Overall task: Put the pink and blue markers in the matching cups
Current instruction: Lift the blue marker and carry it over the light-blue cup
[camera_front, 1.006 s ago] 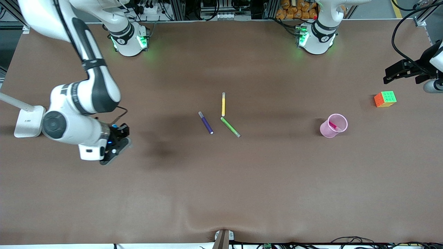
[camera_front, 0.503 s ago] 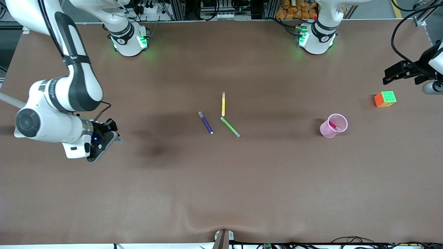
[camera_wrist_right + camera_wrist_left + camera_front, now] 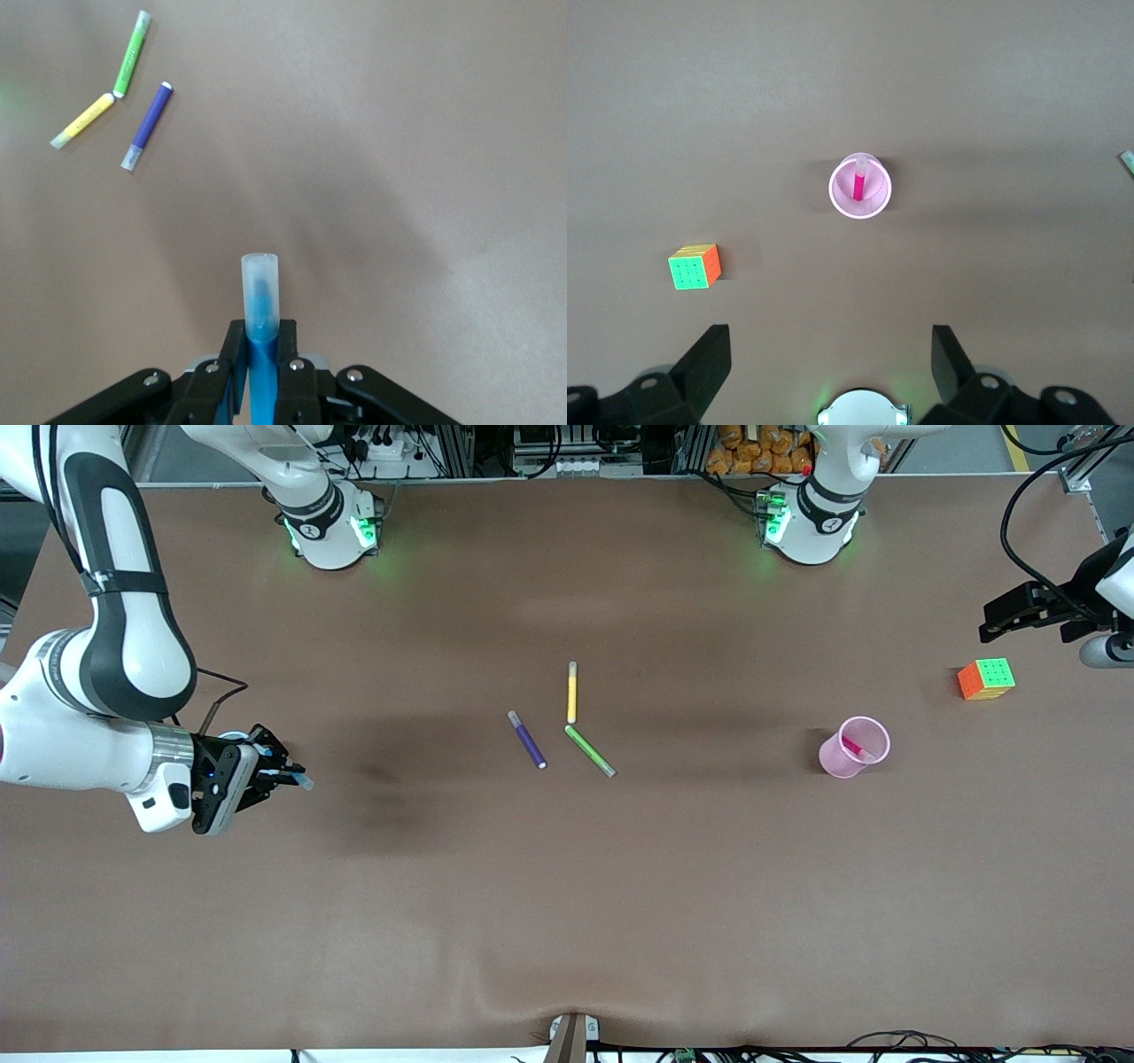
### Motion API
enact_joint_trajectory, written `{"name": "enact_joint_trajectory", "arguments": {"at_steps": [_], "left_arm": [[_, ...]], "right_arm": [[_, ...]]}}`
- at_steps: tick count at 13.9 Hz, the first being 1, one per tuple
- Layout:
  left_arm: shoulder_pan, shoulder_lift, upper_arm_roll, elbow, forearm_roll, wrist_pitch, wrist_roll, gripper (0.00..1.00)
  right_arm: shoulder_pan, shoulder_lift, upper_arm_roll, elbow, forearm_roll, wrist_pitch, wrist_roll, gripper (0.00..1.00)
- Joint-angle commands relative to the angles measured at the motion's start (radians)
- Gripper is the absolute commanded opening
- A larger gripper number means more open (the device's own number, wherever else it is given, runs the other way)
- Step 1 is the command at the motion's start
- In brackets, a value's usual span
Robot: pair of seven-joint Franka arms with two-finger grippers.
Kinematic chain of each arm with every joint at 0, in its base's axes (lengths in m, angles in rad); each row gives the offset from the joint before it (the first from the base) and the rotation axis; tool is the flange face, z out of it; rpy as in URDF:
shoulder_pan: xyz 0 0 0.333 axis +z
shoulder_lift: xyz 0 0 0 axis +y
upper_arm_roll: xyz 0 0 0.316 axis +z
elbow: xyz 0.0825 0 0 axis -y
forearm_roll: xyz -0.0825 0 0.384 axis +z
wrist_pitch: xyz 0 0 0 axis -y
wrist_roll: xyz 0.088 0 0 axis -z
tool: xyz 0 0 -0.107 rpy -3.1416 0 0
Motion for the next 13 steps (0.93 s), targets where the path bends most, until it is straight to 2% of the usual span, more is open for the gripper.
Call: {"name": "enact_joint_trajectory", "arguments": {"at_steps": [1, 3, 7, 11, 13], "left_arm": [[0.003, 0.017, -0.003, 0.029, 0.013, -0.012, 0.015, 1.00], [0.001, 0.017, -0.003, 0.029, 0.014, -0.012, 0.014, 1.00], [0.001, 0.022, -0.003, 0.029, 0.014, -0.012, 0.015, 1.00], [0.003, 0.022, -0.003, 0.032, 0.016, -0.012, 0.014, 1.00], [0.003, 0.022, -0.003, 0.032, 0.016, -0.012, 0.015, 1.00]], "right_arm": [[-0.066, -0.042, 0.016, -0.024, 0.027, -0.043, -0.053, 0.00], [-0.088, -0.055, 0.016, -0.030, 0.027, -0.057, -0.086, 0.00], [-0.129, -0.140, 0.016, -0.137, 0.059, -0.020, -0.249, 0.00], [-0.221, -0.129, 0.016, -0.157, 0.197, -0.069, -0.578, 0.00], [-0.281, -0.119, 0.016, -0.160, 0.230, -0.124, -0.684, 0.00]]}}
